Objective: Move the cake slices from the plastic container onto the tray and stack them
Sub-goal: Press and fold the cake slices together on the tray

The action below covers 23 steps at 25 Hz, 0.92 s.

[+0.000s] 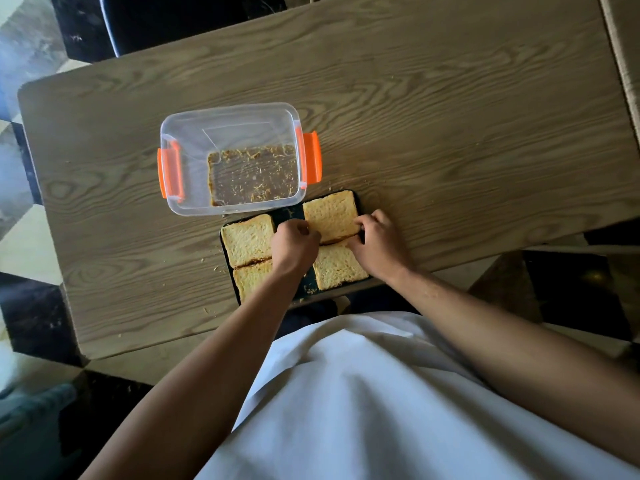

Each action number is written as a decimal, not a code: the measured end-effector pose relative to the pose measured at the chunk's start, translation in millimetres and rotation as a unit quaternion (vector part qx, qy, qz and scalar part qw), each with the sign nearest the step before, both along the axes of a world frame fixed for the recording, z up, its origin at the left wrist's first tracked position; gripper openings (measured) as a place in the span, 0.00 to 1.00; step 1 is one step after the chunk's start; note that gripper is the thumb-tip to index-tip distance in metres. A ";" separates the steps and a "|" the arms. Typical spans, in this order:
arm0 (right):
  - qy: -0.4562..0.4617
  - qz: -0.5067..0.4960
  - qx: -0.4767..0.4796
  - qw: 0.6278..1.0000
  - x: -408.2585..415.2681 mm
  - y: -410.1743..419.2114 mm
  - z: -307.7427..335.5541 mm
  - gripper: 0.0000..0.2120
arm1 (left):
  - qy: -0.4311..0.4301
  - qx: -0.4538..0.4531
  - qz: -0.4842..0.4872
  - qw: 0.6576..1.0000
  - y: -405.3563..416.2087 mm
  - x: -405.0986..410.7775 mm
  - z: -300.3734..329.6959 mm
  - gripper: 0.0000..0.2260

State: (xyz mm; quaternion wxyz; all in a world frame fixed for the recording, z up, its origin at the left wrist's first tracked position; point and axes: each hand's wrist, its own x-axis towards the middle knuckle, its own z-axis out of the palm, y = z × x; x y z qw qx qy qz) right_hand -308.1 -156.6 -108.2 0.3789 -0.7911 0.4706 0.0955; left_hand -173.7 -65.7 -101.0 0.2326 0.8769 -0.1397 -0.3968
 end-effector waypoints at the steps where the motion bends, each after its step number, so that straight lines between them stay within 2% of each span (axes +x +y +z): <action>1: -0.004 -0.004 0.003 1.000 -1.0 -1.5 1.1 0.20 | -0.003 -0.002 -0.001 1.000 -2.0 -0.8 -0.4 0.05; 2: -0.008 -0.008 0.005 1.000 -1.9 -2.9 1.9 0.20 | -0.004 -0.003 -0.002 1.000 -3.9 -1.7 -0.4 0.04; 5: -0.019 -0.017 0.016 1.000 -4.0 -4.9 2.9 0.20 | -0.016 0.007 -0.007 1.000 -6.6 -2.8 0.6 0.11; 8: -0.022 -0.027 0.030 0.999 -7.0 -6.5 2.7 0.21 | -0.002 0.002 -0.007 1.000 -5.8 0.0 -3.3 0.07; 11: -0.021 -0.026 0.035 0.999 -9.1 -5.6 1.6 0.22 | 0.013 0.000 -0.006 1.000 -1.5 4.9 -6.8 0.14; 16: -0.031 -0.020 0.015 0.999 -18.7 -3.8 5.4 0.19 | 0.007 0.001 0.009 1.000 19.6 -5.2 -2.3 0.17; 19: -0.037 -0.010 0.002 0.999 -26.8 1.4 7.5 0.15 | 0.030 0.013 0.028 0.999 37.7 -18.6 -2.8 0.14; 23: -0.017 0.014 0.019 1.000 -32.9 11.7 7.2 0.18 | 0.078 0.007 0.039 0.996 48.8 -33.8 -5.3 0.18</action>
